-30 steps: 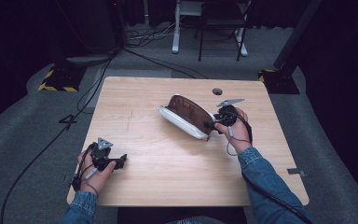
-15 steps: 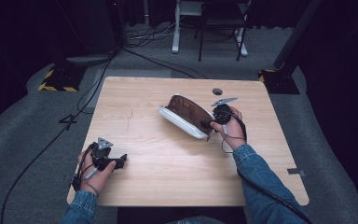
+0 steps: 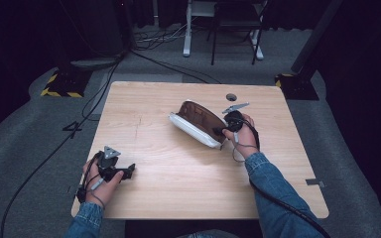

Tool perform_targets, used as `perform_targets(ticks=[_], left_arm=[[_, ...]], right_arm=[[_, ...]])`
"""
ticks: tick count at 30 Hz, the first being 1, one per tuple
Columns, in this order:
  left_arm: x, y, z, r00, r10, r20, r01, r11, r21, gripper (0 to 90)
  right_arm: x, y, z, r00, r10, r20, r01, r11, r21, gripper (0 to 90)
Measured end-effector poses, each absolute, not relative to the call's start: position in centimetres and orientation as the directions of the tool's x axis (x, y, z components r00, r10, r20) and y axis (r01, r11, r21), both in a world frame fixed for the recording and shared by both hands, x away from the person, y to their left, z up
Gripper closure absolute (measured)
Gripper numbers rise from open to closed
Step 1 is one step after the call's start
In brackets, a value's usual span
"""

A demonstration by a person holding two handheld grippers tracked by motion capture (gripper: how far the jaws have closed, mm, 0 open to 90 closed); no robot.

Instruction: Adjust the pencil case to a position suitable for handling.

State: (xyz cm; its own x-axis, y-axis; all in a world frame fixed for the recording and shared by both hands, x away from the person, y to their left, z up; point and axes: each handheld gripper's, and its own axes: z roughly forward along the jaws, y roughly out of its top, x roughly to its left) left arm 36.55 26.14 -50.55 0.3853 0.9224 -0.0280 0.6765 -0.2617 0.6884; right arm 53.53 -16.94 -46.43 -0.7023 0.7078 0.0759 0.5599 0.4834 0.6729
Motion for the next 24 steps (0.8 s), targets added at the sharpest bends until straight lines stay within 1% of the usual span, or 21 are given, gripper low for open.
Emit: perform_targets(ticks=[2, 3, 9, 17, 24], left_arm=[[36.5, 26.1, -50.5, 0.385, 0.922, -0.028, 0.677, -0.261, 0.688, 10.9], [36.6, 26.1, -50.5, 0.385, 0.922, -0.028, 0.677, -0.262, 0.688, 10.9], [36.6, 26.1, -50.5, 0.386, 0.922, -0.028, 0.676, -0.262, 0.688, 10.9], [36.6, 26.1, -50.5, 0.385, 0.922, -0.028, 0.676, -0.262, 0.689, 10.9], [36.6, 26.2, -50.5, 0.388, 0.921, -0.030, 0.677, -0.263, 0.688, 10.6]], right_arm=[[53.5, -16.9, -46.4, -0.709, 0.702, 0.068, 0.551, 0.492, 0.674, 74.5], [53.5, -16.9, -46.3, -0.712, 0.698, 0.072, 0.552, 0.494, 0.672, 81.8], [53.3, -16.8, -46.2, -0.697, 0.710, 0.101, 0.576, 0.470, 0.669, 85.7], [53.2, -16.9, -46.2, -0.698, 0.707, 0.117, 0.576, 0.456, 0.679, 86.8], [52.6, -17.0, -45.2, -0.713, 0.690, 0.122, 0.558, 0.455, 0.694, 87.1]])
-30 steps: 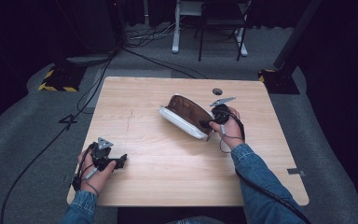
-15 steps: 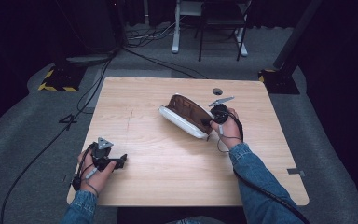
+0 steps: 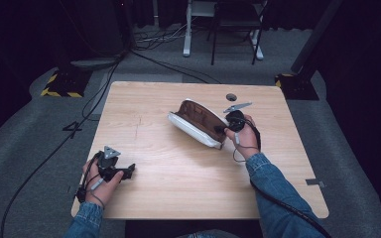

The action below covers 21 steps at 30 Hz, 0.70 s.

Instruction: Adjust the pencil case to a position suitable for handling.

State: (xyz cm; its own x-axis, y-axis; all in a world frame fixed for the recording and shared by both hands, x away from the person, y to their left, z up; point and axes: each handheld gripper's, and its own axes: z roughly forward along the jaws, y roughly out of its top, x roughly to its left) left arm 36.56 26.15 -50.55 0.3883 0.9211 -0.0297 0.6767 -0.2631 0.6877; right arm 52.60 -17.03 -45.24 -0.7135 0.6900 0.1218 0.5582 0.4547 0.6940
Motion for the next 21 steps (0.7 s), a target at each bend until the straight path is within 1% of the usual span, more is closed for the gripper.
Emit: perform_targets(ticks=[14, 21], left_arm=[[36.6, 26.2, -50.5, 0.394, 0.919, -0.030, 0.676, -0.267, 0.687, 10.4], [36.6, 26.2, -50.5, 0.395, 0.918, -0.029, 0.676, -0.269, 0.686, 10.4]], right_arm=[[50.1, -17.6, -42.2, -0.766, 0.630, 0.127, 0.507, 0.469, 0.723, 87.1], [47.8, -17.9, -40.7, -0.800, 0.587, 0.127, 0.471, 0.482, 0.739, 87.1]])
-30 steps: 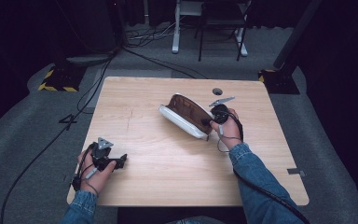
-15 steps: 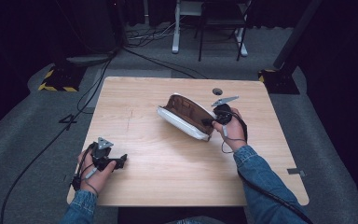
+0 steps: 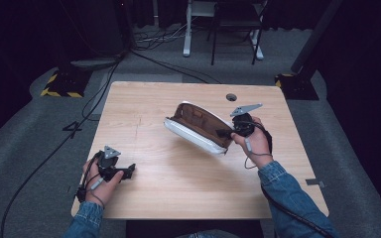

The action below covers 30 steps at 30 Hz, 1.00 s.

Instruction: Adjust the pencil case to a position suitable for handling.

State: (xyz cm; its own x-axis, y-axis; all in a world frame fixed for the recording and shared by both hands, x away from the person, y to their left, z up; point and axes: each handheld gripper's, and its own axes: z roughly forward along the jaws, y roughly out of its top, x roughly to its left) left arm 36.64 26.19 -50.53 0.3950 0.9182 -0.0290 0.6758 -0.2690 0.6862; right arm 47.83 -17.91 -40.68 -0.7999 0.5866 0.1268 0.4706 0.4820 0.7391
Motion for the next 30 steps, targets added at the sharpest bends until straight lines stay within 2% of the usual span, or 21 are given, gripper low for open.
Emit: perform_targets(ticks=[15, 30], left_arm=[[36.7, 26.1, -50.5, 0.393, 0.919, -0.032, 0.677, -0.266, 0.686, 10.3], [36.7, 26.1, -50.6, 0.391, 0.920, -0.030, 0.676, -0.266, 0.687, 10.2]], right_arm=[[43.3, -18.7, -39.0, -0.858, 0.495, 0.140, 0.414, 0.503, 0.758, 87.0], [39.7, -19.6, -39.9, -0.889, 0.430, 0.154, 0.387, 0.530, 0.755, 87.0]])
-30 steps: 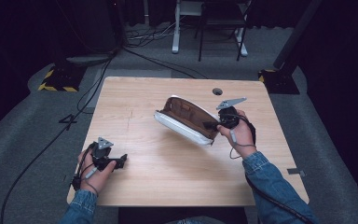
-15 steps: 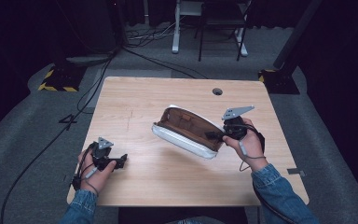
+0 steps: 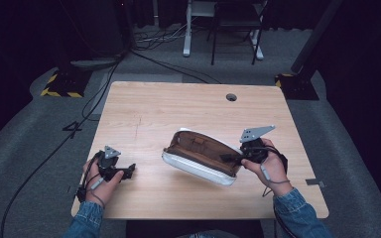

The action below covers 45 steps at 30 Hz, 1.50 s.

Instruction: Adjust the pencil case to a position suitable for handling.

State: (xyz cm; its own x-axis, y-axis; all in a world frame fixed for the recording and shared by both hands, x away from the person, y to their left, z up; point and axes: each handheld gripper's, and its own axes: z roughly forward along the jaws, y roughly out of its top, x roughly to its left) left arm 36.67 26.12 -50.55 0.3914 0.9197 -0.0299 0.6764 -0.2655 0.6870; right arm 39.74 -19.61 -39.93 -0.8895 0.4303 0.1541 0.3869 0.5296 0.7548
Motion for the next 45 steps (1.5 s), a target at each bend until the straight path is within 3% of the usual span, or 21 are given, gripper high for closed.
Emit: perform_targets(ticks=[45], left_arm=[[36.9, 26.1, -50.5, 0.399, 0.917, -0.026, 0.674, -0.273, 0.687, 9.8]], right_arm=[[37.1, -19.0, -45.4, -0.918, 0.348, 0.191, 0.378, 0.617, 0.691, 86.3]])
